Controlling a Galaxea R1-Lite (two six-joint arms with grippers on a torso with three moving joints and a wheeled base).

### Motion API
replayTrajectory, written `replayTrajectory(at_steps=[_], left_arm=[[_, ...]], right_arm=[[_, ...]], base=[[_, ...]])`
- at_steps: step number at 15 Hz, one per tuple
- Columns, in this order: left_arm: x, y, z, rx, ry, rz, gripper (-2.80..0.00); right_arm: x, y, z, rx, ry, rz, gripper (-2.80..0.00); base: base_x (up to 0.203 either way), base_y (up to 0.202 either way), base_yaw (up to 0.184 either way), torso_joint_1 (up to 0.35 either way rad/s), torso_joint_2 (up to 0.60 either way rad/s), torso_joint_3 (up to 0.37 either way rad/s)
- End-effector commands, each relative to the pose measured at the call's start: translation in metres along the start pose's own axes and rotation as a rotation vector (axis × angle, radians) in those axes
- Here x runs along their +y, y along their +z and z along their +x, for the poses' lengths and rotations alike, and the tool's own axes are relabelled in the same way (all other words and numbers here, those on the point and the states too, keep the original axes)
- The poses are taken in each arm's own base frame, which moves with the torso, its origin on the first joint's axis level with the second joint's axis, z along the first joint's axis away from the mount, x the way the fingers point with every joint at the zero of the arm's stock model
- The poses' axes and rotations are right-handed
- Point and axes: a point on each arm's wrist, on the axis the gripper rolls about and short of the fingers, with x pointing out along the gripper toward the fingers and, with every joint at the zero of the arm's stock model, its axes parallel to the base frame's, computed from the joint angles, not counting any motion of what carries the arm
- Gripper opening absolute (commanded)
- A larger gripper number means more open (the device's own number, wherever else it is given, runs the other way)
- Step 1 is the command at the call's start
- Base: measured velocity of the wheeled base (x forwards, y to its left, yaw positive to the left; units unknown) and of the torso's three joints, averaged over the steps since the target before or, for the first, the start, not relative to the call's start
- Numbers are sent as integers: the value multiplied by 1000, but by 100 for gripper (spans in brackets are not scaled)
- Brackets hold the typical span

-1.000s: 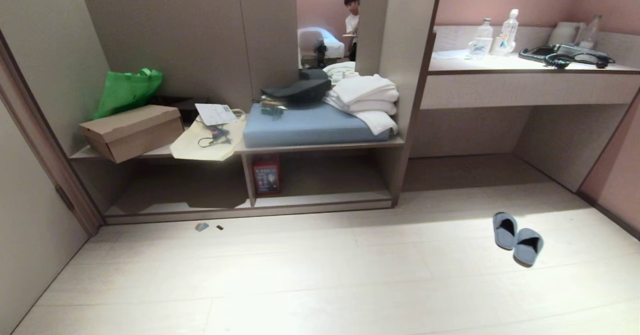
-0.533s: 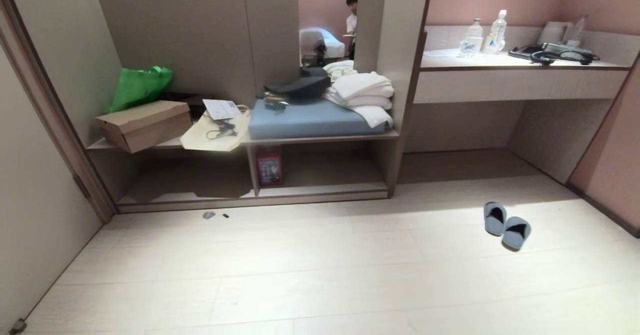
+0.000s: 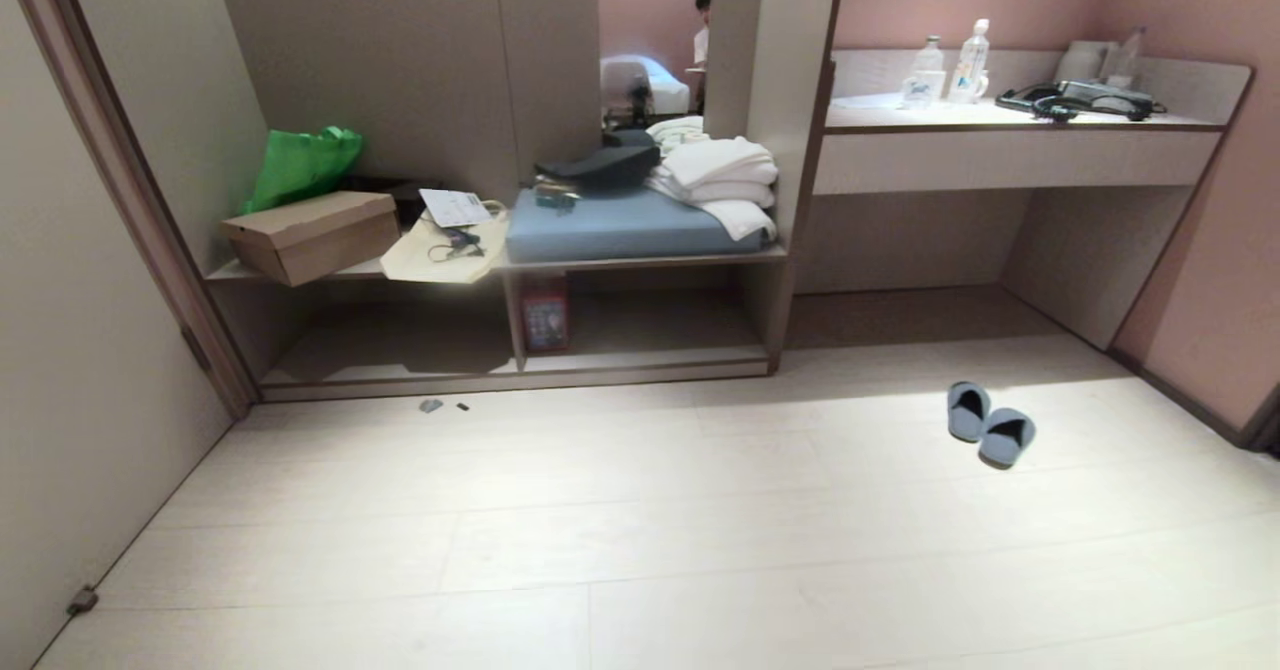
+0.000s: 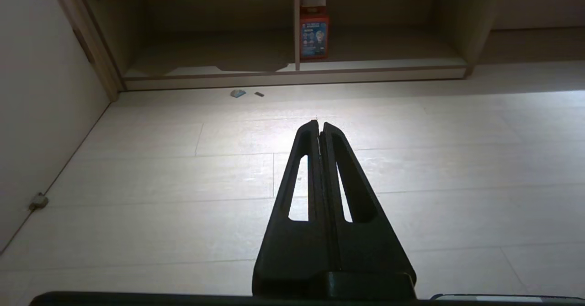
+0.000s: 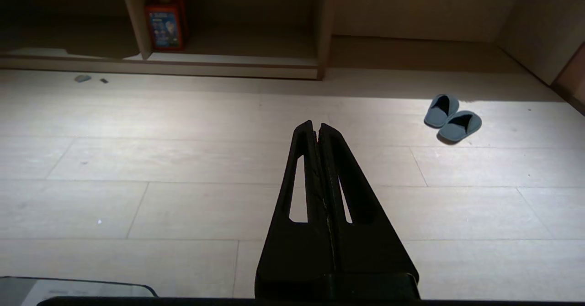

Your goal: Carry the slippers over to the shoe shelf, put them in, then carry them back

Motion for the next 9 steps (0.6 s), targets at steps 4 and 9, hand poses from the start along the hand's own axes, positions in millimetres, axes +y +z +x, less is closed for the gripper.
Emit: replayTrajectory(at_steps=[4,9], left_arm=[[0,0,0,0,0,-1,-280],[0,0,0,0,0,-1,-280]], right_arm=[[0,0,0,1,0,-1,-280],[0,0,0,1,0,1,-280]], base=[[-196,0,0,4,2,3],[-196,0,0,3,3,4]])
